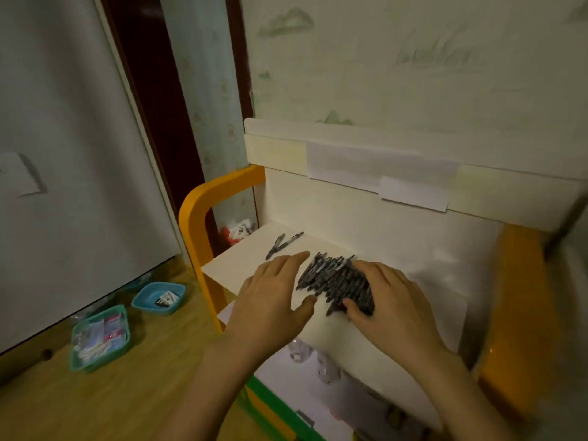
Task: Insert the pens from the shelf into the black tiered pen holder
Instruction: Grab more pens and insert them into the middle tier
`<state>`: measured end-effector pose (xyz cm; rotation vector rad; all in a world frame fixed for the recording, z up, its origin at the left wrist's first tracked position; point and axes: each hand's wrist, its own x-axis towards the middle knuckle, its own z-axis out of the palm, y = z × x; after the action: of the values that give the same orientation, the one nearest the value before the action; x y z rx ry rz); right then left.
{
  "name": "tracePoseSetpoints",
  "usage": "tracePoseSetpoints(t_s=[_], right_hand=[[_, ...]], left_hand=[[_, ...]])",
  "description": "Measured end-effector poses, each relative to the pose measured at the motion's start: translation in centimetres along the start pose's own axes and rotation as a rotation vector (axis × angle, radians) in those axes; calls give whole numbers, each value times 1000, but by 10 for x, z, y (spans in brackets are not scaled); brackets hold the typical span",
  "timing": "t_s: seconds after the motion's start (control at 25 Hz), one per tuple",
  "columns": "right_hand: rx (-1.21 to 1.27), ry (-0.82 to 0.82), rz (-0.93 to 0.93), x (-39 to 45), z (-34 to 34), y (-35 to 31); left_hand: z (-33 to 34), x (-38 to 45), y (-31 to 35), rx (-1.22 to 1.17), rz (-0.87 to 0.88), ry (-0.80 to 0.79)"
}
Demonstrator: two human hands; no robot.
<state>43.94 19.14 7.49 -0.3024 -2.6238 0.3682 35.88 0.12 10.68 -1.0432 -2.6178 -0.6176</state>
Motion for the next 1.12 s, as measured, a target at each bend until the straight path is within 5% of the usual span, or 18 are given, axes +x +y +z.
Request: tracePoseSetpoints(t_s=[0.32, 0.64, 0.84, 1.12], right_hand=[[-50, -55, 229, 74, 57, 36], [-130, -118, 383, 106, 94, 54], [-163, -137, 426, 131, 120, 54], [-170, -178, 487, 141, 146, 60]], left_hand=[[76, 122, -55, -93, 27, -185], [185, 190, -112, -51, -229, -568], [220, 210, -121, 17, -268, -650], [242, 236, -111, -245, -333, -795]])
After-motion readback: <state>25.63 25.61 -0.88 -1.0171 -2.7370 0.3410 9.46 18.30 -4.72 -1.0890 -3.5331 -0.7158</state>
